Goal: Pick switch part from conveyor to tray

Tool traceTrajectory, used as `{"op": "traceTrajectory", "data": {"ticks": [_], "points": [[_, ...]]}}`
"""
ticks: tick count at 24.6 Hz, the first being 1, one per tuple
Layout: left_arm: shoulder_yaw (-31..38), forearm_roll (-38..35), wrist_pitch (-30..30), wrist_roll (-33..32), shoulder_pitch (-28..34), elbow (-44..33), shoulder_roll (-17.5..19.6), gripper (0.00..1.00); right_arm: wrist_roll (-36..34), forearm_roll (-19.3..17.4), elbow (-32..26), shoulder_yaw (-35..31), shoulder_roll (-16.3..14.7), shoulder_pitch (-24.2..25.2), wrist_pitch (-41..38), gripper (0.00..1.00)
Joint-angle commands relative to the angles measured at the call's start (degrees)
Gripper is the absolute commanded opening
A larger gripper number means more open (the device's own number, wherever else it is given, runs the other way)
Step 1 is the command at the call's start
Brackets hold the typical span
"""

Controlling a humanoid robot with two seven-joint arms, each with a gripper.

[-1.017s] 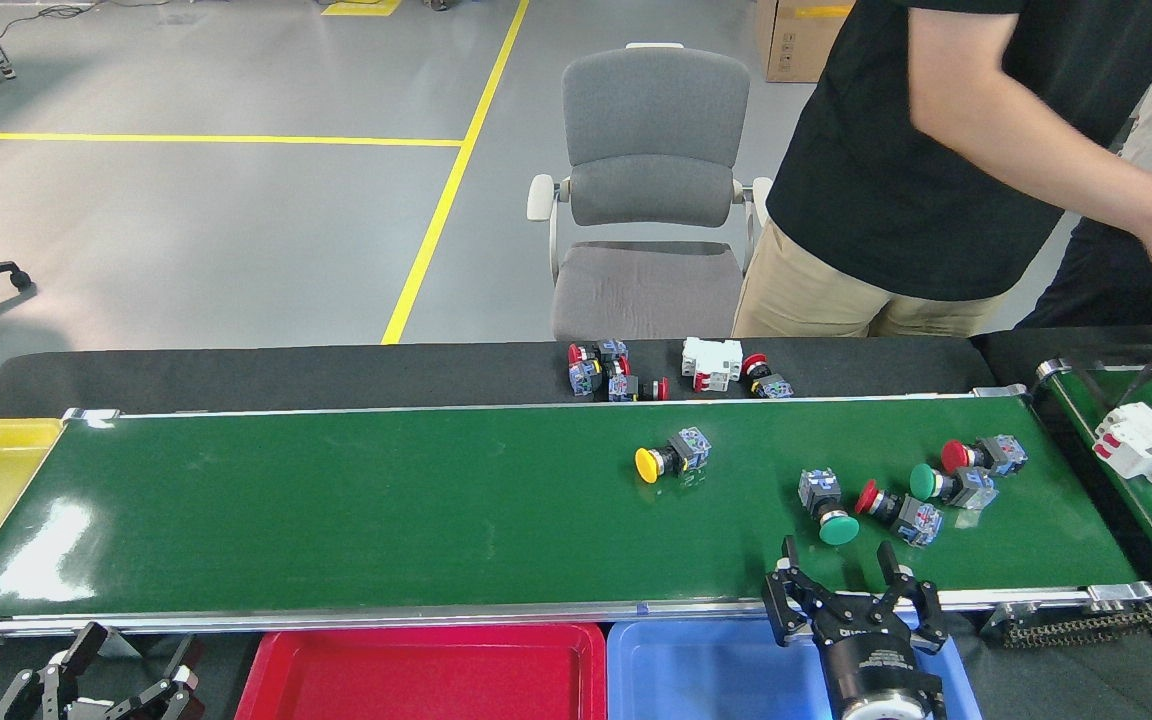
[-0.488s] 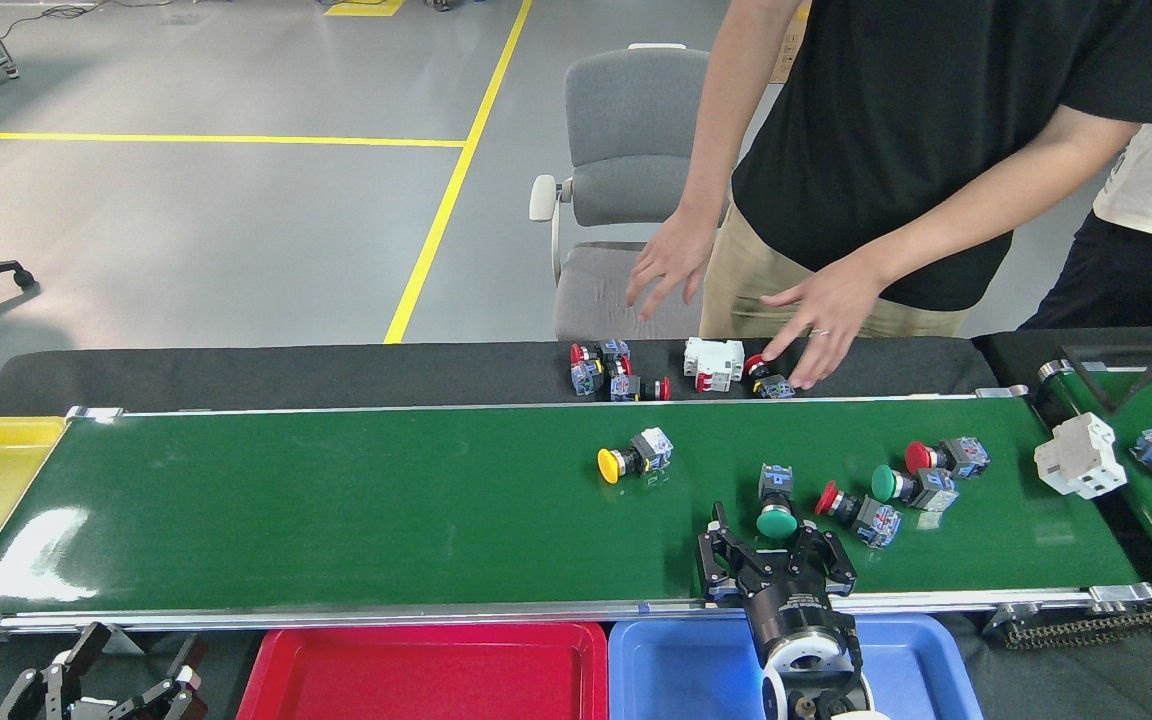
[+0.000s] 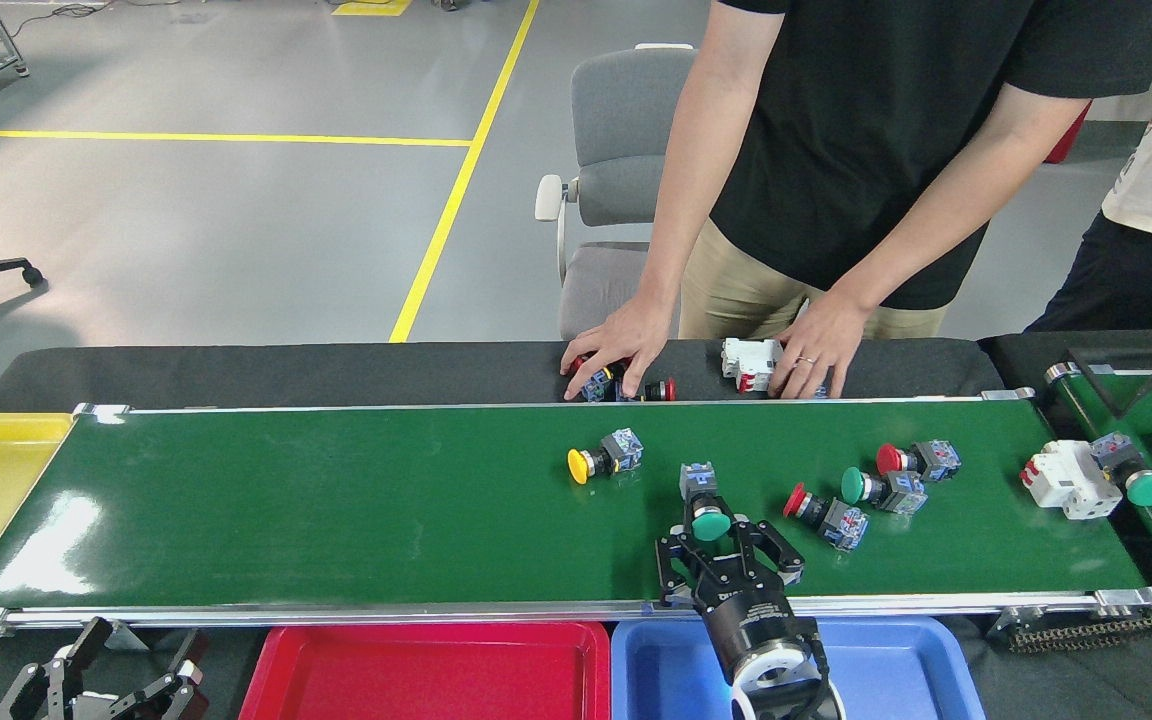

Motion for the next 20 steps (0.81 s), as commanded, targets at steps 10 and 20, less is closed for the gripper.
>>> {"op": "traceTrajectory", "data": {"ticks": [10,20], "points": [[-5.3,-3.5,0.0,-0.1,-6.4,-0.2,0.8,1.00,-2.4,0.3,-2.7,10.5,-2.5,2.3,-16.3,1.00],[-17.3,-11.3,-7.6,-1.5,-27.5,14.8,-0.8,1.00,-12.1,-5.0,-9.3,-27.3,0.1,19.9,-15.5,1.00]]}}
